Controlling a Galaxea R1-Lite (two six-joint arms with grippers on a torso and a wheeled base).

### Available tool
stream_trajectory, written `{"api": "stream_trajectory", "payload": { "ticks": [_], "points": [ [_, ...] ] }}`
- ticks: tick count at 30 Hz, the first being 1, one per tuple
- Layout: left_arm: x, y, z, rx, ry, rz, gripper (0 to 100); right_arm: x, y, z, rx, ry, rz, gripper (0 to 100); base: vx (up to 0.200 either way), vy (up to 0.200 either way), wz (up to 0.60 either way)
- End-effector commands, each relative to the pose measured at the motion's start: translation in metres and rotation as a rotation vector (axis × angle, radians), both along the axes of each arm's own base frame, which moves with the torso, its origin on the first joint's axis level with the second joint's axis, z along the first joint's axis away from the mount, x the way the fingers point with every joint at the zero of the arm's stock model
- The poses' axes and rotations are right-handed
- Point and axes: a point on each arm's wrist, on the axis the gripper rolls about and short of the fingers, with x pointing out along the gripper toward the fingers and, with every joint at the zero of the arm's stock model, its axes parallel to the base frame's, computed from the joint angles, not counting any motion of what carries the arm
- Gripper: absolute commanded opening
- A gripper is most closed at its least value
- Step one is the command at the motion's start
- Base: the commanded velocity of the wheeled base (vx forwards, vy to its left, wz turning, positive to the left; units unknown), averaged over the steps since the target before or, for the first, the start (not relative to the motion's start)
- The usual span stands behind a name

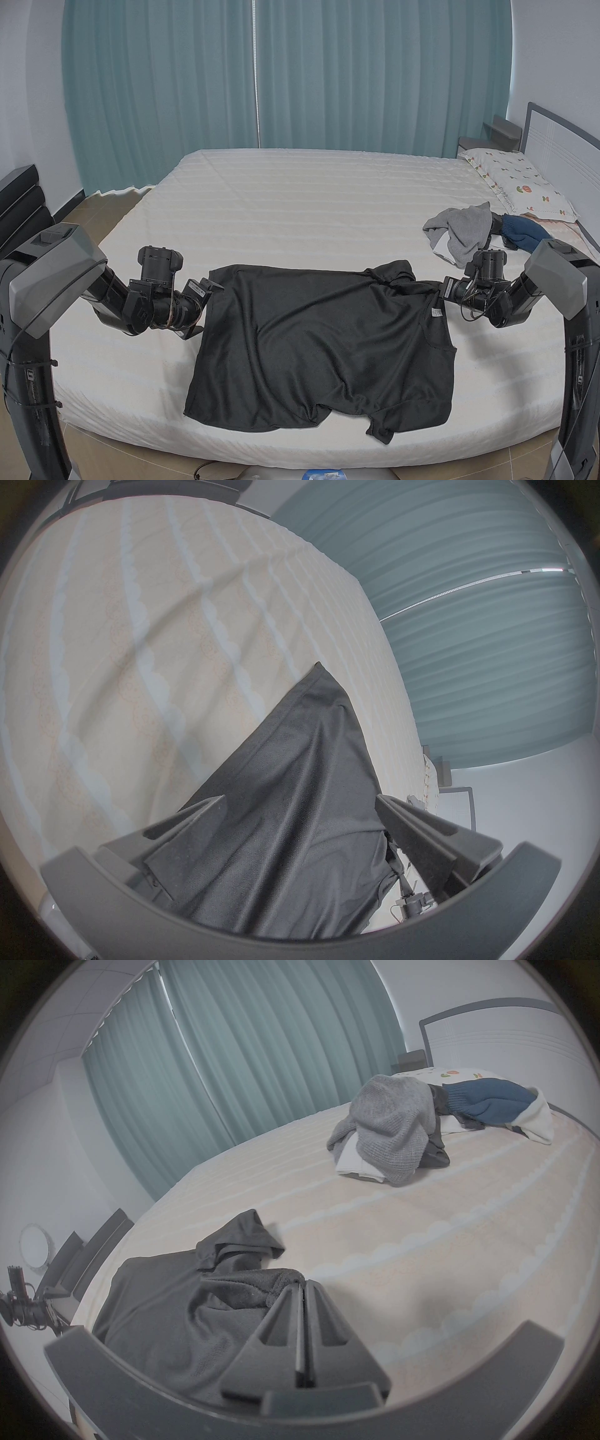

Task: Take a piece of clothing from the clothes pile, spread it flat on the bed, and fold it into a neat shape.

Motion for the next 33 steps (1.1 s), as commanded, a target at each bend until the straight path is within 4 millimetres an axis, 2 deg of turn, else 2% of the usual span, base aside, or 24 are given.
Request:
{"api": "stream_trajectory", "payload": {
  "ticks": [1,8,9,12,15,19,23,25,26,33],
  "points": [
    [0.0,0.002,-0.002,0.001,0.003,0.003,100,0.006,-0.004,-0.009,0.015,0.003,-0.02,0,0.0,0.0,0.0],
    [-0.002,0.001,0.0,-0.001,0.004,0.001,100,0.007,-0.009,-0.012,0.025,0.001,-0.037,0,0.0,0.0,0.0],
    [-0.002,0.001,0.001,-0.002,0.004,0.002,100,0.008,-0.009,-0.011,0.026,-0.005,-0.038,100,0.0,0.0,0.0],
    [-0.002,0.001,0.001,-0.002,0.002,0.002,100,0.007,-0.009,-0.01,0.029,-0.004,-0.038,100,0.0,0.0,0.0],
    [-0.003,0.001,0.001,0.0,0.007,0.001,100,0.001,-0.006,0.003,0.069,-0.01,-0.047,100,0.0,0.0,0.0],
    [-0.011,0.003,0.001,0.0,0.023,0.003,100,-0.015,0.0,0.03,0.176,-0.012,-0.072,100,0.0,0.0,0.0],
    [-0.025,0.004,0.009,-0.004,0.03,-0.001,100,-0.038,0.01,0.042,0.261,0.024,-0.061,100,0.0,0.0,0.0],
    [-0.025,0.004,0.009,-0.004,0.03,-0.001,100,-0.038,0.01,0.042,0.261,0.024,-0.061,100,-0.2,0.0,0.0],
    [-0.034,0.003,0.012,-0.005,0.037,-0.006,100,-0.054,0.016,0.049,0.319,0.033,-0.062,100,-0.2,0.0,0.0],
    [-0.047,0.004,0.002,0.001,0.077,-0.009,100,-0.086,0.026,0.051,0.364,0.097,-0.068,100,-0.2,0.0,0.0]
  ]
}}
